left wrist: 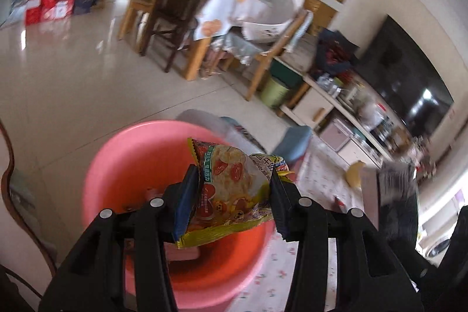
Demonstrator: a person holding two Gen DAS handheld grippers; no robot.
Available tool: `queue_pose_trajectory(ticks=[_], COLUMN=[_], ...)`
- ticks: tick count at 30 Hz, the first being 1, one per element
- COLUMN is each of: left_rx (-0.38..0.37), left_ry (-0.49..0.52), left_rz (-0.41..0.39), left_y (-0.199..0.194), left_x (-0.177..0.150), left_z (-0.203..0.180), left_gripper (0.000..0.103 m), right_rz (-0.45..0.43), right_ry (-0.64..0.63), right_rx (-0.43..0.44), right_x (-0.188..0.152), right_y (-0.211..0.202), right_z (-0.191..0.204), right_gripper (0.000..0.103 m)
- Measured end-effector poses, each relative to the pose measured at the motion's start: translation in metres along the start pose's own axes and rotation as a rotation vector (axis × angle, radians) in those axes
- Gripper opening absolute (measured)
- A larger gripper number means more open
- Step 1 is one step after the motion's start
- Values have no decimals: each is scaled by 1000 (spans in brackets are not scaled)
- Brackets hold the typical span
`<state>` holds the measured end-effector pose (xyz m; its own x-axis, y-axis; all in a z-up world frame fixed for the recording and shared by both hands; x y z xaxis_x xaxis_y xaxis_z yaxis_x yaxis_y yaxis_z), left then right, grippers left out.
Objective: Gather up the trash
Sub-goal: 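Carry both items over the pink bucket and open both tools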
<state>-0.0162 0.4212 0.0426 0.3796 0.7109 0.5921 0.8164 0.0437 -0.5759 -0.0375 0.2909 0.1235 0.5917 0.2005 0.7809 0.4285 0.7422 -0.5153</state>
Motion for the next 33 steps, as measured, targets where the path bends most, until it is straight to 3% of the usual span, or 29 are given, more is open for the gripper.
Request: queue_pose_trajectory(ticks=[4, 7, 9, 11, 17, 33], left_rx=[30, 90, 123, 138, 138, 46], left_ry=[-47, -78, -94, -97, -52, 174], left_rz=[31, 45, 16, -22, -81, -114], left_y=[15, 23, 20, 13, 0, -24], left_x=[2, 3, 11, 19, 24, -9], left_z=[28, 48, 57, 62, 50, -48], left_gripper=[52, 66, 75, 80, 83, 89], right_rz=[26, 63, 73, 64, 43, 31], right_ry=[16, 61, 96, 116, 97, -1], right_rx=[21, 6, 10, -9, -100, -297], right_x=[13, 7, 2, -2, -19, -65], right_y=[51, 78, 81, 76, 44, -52], right_z=[17, 10, 6, -1, -22, -60], right_gripper=[64, 81, 85, 89, 90, 93])
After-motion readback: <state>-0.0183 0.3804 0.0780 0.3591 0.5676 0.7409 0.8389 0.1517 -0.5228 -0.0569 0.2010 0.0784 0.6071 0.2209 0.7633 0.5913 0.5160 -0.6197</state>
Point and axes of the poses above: each gripper's, at about its wrist camera, not at the fingertips, and y roughly the way its jaws point, z to its left, x to its top, the point moved 9 cm from there along y, roughly the way its jaws point, and after that the axes turned 11 degrees about -y, right-handed, at the moved point
